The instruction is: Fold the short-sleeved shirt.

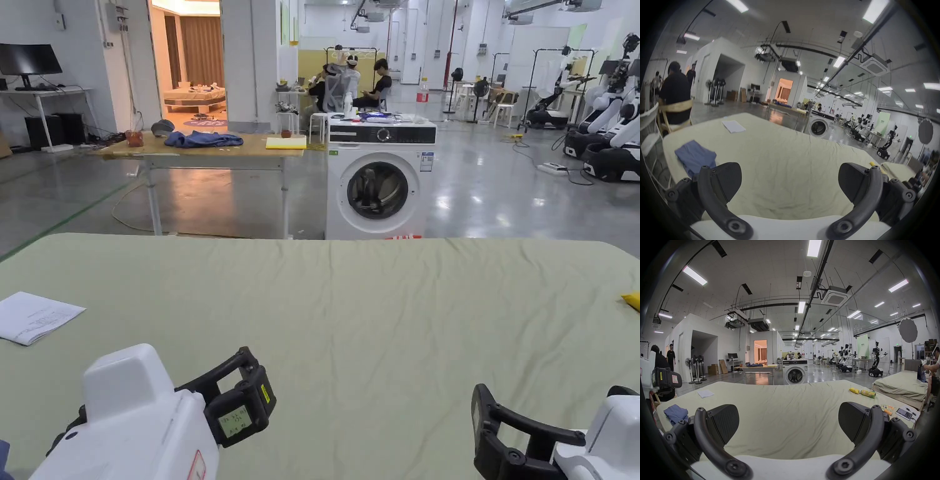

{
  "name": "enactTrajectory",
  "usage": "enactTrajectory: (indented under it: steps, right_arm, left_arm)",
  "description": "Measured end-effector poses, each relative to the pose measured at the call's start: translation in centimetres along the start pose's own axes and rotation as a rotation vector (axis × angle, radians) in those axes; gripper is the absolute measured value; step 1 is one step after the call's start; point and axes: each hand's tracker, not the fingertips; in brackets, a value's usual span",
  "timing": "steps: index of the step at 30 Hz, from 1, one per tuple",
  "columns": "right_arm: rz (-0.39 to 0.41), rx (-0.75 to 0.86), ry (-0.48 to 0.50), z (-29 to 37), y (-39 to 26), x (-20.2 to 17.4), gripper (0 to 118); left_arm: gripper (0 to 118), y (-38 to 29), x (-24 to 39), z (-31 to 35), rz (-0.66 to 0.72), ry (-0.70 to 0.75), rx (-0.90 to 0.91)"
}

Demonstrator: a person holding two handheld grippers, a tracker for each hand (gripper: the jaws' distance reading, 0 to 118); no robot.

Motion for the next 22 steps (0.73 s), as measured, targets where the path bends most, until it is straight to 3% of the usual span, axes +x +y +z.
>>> enactTrajectory:
  steps: [4, 9, 13, 18, 22]
  right_arm:
    - [-0.021, -0.007, -0.017, -0.1, -0.5, 0.7, 118]
    - [-0.036, -0.022, -0.043, -0.8, -1.7, 1.5, 118]
    - [-0.040, -0.086, -0.067, -2.5, -3.8, 2.1, 118]
    - [-0.054, -0.143, -0.096, -4.7, -5.9, 2.8, 118]
    - [0.003, -0.290, -0.095, -7.7, -8.0, 3.0, 118]
  left_arm:
    - [108, 0.5, 0.0, -0.3, 0.078, -0.087, -0.032]
    - [108, -1.0, 0.2, -2.7, 0.015, -0.131, -0.041]
    - [108, -3.8, 1.3, -5.7, -0.080, -0.044, -0.124]
    - [108, -6.7, 2.0, -9.1, -0.140, -0.049, -0.220]
    - [108, -9.2, 2.5, -12.2, -0.159, -0.002, -0.359]
